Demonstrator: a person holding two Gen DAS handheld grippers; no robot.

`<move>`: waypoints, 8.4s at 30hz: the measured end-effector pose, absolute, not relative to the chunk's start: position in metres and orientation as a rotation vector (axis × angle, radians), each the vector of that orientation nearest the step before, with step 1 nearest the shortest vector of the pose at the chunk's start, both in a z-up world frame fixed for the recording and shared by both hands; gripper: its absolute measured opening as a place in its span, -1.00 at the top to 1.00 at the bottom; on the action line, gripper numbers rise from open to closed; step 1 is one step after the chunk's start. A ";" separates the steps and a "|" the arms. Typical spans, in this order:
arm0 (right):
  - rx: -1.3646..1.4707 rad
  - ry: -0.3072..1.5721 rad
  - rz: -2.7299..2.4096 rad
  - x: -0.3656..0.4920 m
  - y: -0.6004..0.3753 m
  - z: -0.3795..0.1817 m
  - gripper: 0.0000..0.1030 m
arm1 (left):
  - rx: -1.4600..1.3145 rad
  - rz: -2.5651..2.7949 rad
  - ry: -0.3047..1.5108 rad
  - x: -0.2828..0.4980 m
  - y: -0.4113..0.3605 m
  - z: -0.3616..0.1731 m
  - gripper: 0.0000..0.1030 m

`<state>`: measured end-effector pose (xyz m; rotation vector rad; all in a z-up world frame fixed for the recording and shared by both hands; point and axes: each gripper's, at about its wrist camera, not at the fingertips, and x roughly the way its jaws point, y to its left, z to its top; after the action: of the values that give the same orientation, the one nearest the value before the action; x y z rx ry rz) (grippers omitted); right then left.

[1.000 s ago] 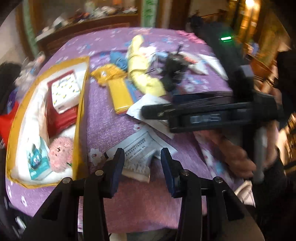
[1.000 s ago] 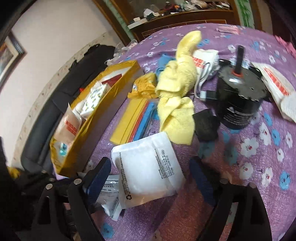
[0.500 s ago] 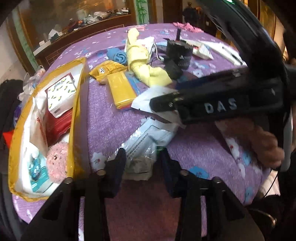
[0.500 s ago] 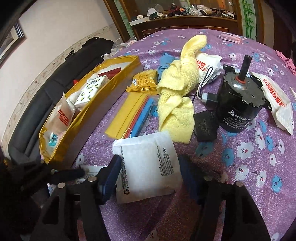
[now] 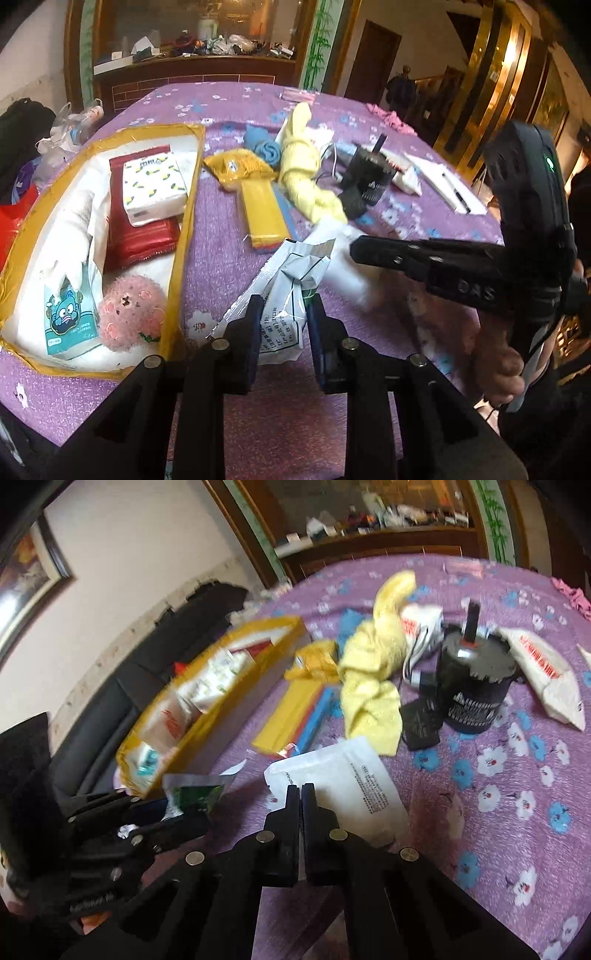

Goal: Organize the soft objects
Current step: 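Grasp the white paper packet with the left tool while the right tool lifts the white bag, then carry the paper packet and white bag over the foam tray and open both tools, then move both tools back toward the yellow towel and yellow sponge pack, then grasp the yellow towel with the right tool and lift it, then grasp the bagged yellow sponge with the left tool while the right tool holds the towel, then carry the sponge and yellow towel over the foam tray and open both tools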

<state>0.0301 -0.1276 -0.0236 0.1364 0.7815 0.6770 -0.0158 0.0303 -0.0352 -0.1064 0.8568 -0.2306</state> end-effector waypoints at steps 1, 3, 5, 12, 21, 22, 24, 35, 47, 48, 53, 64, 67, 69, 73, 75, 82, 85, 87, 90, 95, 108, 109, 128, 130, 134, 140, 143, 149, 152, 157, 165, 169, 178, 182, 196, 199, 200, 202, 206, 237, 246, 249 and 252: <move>0.154 0.764 0.674 0.027 -0.133 -0.021 0.90 | -0.117 -0.230 0.850 -0.016 0.032 -0.033 0.59; 0.181 0.752 0.669 0.026 -0.142 -0.020 0.27 | -0.165 -0.247 0.845 -0.016 0.037 -0.029 0.59; 0.248 0.754 0.677 0.030 -0.156 -0.022 -0.93 | -0.193 -0.262 0.844 -0.018 0.040 -0.025 0.59; 0.045 0.861 0.642 0.053 -0.122 -0.027 -0.90 | -0.250 -0.249 0.818 -0.023 0.052 -0.014 0.59; -0.234 0.885 0.535 0.044 -0.074 -0.041 0.14 | -0.285 -0.250 0.807 -0.023 0.064 -0.009 0.59; -0.184 0.884 0.566 0.043 -0.080 -0.040 0.17 | -0.282 -0.249 0.803 -0.023 0.064 -0.008 0.59; -0.115 0.876 0.584 0.040 -0.090 -0.039 0.21 | -0.292 -0.244 0.801 -0.021 0.066 -0.007 0.59; 0.022 0.761 0.575 0.018 -0.120 -0.013 0.75 | -0.431 -0.216 0.743 -0.026 0.114 0.014 0.59; 0.056 0.633 0.663 0.017 -0.087 0.044 0.75 | -0.428 0.001 0.691 0.006 0.190 0.028 0.59; 0.042 0.627 0.666 0.026 -0.073 0.051 0.75 | -0.436 0.003 0.694 0.014 0.196 0.027 0.59; 0.064 0.638 0.686 0.085 -0.002 0.069 0.75 | -0.483 0.001 0.745 0.070 0.223 0.010 0.59; 0.122 0.733 0.627 0.168 0.074 0.006 0.60 | -0.523 0.122 0.967 0.131 0.238 -0.048 0.58; 0.169 0.759 0.696 0.174 0.071 0.005 0.12 | -0.639 0.056 0.967 0.125 0.246 -0.054 0.47; 0.232 0.785 0.750 0.179 0.069 0.004 -0.31 | -0.650 0.019 0.980 0.121 0.244 -0.054 0.26; 0.277 0.793 0.780 0.184 0.063 0.002 -0.33 | -0.575 0.050 0.910 0.100 0.230 -0.035 0.19; 0.310 0.784 0.776 0.185 0.057 0.002 -0.41 | -0.555 0.072 0.883 0.088 0.223 -0.029 0.17; 0.380 0.810 0.884 0.198 0.051 -0.012 -0.73 | -0.544 0.195 0.899 0.061 0.216 -0.043 -0.08; 0.374 0.827 0.863 0.204 0.051 -0.016 -0.72 | -0.527 0.214 0.871 0.043 0.208 -0.036 -0.08; 0.412 0.809 0.885 0.194 0.039 -0.007 -0.72 | -0.472 0.222 0.844 0.032 0.195 -0.026 -0.08; 0.442 0.768 0.917 0.160 0.008 0.005 -0.72 | -0.398 0.197 0.821 0.018 0.172 -0.014 -0.08; 0.404 0.707 0.891 0.107 -0.057 -0.007 -0.72 | -0.342 0.140 0.762 0.004 0.130 0.008 -0.08; 0.480 0.722 0.779 0.078 -0.160 -0.039 -0.69 | -0.264 -0.033 0.848 0.020 0.048 0.005 -0.08; 0.488 0.720 0.781 0.077 -0.161 -0.040 -0.69 | -0.283 -0.044 0.865 0.022 0.050 0.003 -0.08; 0.423 0.746 0.706 0.079 -0.160 -0.042 -0.68 | -0.354 -0.053 0.922 0.022 0.058 -0.017 -0.08; 0.419 0.751 0.717 0.079 -0.159 -0.042 -0.62 | -0.382 -0.051 0.936 0.019 0.064 -0.022 -0.08; 0.399 0.765 0.708 0.080 -0.157 -0.039 -0.55 | -0.404 -0.081 0.938 0.021 0.070 -0.022 -0.08; 0.465 0.843 0.708 0.110 -0.151 -0.013 -0.49 | -0.386 -0.131 0.937 0.026 0.062 -0.020 -0.08; 0.386 0.832 0.586 0.128 -0.139 0.021 -0.55 | -0.324 -0.100 0.909 0.023 0.056 -0.016 -0.07; 0.261 0.885 0.348 0.172 -0.106 0.014 -0.17 | -0.286 -0.084 0.907 0.024 0.056 -0.012 -0.08; 0.097 0.847 0.222 0.170 -0.084 0.002 0.03 | -0.271 -0.090 0.914 0.026 0.055 -0.010 -0.07; -0.021 0.848 0.207 0.169 -0.049 -0.008 0.24 | -0.278 -0.081 0.906 0.025 0.054 -0.011 -0.07; 0.103 0.751 0.355 0.140 -0.076 0.007 0.34 | -0.237 -0.099 0.944 0.036 0.039 -0.016 -0.07; 0.224 0.687 0.493 0.122 -0.115 0.012 0.34 | -0.181 -0.172 1.008 0.057 0.024 -0.026 -0.07; 0.418 0.603 0.585 0.109 -0.170 -0.009 0.34 | -0.120 -0.134 1.085 0.099 0.026 -0.047 -0.07; 0.405 0.596 0.572 0.110 -0.168 -0.011 0.33 | -0.113 -0.124 1.084 0.101 0.025 -0.048 -0.07; 0.419 0.615 0.570 0.111 -0.164 -0.008 0.33 | -0.066 -0.109 1.159 0.118 0.005 -0.066 0.35; 0.417 0.590 0.583 0.110 -0.164 -0.006 0.33 | -0.136 -0.124 1.146 0.106 0.017 -0.065 0.37; 0.414 0.581 0.590 0.108 -0.163 -0.006 0.33 | -0.155 -0.137 1.137 0.098 0.019 -0.063 0.37; 0.401 0.582 0.597 0.108 -0.160 -0.009 0.33 | -0.208 -0.171 1.115 0.082 0.027 -0.059 0.37; 0.375 0.584 0.588 0.108 -0.155 -0.012 0.33 | -0.317 -0.230 1.090 0.060 0.042 -0.049 0.37; 0.315 0.695 0.849 0.104 -0.032 0.038 0.32 | -0.545 -0.073 0.798 0.031 0.201 0.021 0.37; 0.378 0.739 0.874 0.117 -0.009 0.042 0.32 | -0.550 -0.045 0.775 0.045 0.221 0.023 0.37; 0.412 0.757 0.865 0.128 0.000 0.042 0.32 | -0.551 -0.019 0.786 0.060 0.231 0.018 0.37; 0.401 0.779 0.843 0.144 0.019 0.041 0.32 | -0.542 0.031 0.814 0.082 0.245 0.007 0.37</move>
<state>0.1436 0.0195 0.0407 0.4013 0.7790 0.8426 0.0815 0.2449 0.0073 -0.5420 0.8145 0.0308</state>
